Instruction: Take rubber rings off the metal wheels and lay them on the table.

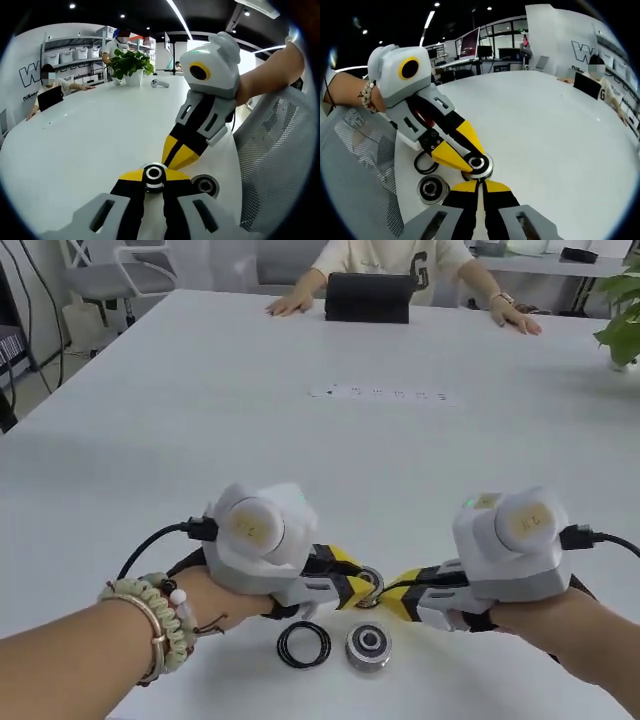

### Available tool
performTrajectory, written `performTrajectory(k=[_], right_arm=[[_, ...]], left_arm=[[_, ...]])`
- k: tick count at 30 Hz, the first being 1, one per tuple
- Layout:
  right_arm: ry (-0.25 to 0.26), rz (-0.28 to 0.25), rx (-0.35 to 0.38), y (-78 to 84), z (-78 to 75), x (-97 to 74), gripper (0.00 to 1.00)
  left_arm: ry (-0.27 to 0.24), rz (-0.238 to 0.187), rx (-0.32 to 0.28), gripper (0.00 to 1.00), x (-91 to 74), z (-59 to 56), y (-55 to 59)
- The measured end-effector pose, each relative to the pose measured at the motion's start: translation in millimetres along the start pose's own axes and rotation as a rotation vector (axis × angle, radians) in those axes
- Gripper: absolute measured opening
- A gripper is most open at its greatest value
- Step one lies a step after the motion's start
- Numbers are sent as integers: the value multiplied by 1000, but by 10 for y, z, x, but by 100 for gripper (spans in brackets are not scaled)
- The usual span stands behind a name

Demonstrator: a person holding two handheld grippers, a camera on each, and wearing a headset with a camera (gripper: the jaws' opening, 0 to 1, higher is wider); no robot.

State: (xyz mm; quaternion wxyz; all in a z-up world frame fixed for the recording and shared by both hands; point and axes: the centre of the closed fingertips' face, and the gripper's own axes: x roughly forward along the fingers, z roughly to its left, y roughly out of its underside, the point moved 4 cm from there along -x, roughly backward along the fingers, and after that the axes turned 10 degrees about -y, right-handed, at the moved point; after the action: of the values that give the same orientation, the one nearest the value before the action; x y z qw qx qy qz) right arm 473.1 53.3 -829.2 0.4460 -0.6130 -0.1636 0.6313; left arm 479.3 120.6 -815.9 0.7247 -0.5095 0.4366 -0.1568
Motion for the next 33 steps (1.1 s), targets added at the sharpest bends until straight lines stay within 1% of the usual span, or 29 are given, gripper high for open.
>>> performTrajectory(k=[3, 4, 6, 8, 9, 12, 13, 16, 19, 20, 21, 23, 25, 26, 27, 28, 30, 33], right_arm=[[6, 4, -9, -2, 2, 2, 0], [7, 2, -3, -2, -1, 0, 0], [16, -3, 32, 2, -14, -3, 0], [16, -13, 93, 7, -24, -6, 0], [17, -24, 147, 12, -30, -8, 0], [22, -46, 222, 16, -58, -24, 0], [21, -60, 265, 18, -64, -32, 0], [23, -93, 307, 3, -94, -60, 0], [20, -113, 385, 4, -89, -67, 0], [15, -129, 424, -9, -88, -83, 0], [13, -138, 441, -19, -92, -86, 0], [6, -155, 448, -23, -102, -101, 0], [-13, -195, 500, -74, -78, -107, 0], [-11, -191, 515, -69, -78, -115, 0], [-18, -193, 507, -81, -50, -106, 0], [-13, -191, 511, -81, -38, -105, 0], [-5, -182, 488, -86, -8, -97, 0], [-7, -186, 491, -99, 6, -100, 0]], left_arm=[[-2, 1, -1, 8, 1, 0, 1], [-2, 1, -1, 8, 1, 1, 2], [-3, -1, -3, 8, 2, 3, 3], [-5, -1, -1, 8, 3, 4, 3], [-6, -1, 0, 7, 3, 5, 2], [-9, -2, 2, 7, 2, 6, -1], [-10, -3, 2, 7, 1, 8, -2], [-7, -2, 2, 7, 1, 13, -3], [-6, -3, 1, 7, -1, 17, 0], [-6, -3, 2, 7, -3, 15, 0], [-7, -3, 3, 7, -3, 15, 0], [-7, -4, 4, 7, -3, 19, 1], [-8, -6, 3, 7, -6, 17, 1], [-10, -7, 4, 7, -7, 19, 1], [-10, -8, 4, 7, -7, 19, 2], [-9, -9, 5, 7, -7, 19, 3], [-12, -8, 5, 7, -7, 20, 4], [-16, -8, 6, 7, -7, 21, 5]])
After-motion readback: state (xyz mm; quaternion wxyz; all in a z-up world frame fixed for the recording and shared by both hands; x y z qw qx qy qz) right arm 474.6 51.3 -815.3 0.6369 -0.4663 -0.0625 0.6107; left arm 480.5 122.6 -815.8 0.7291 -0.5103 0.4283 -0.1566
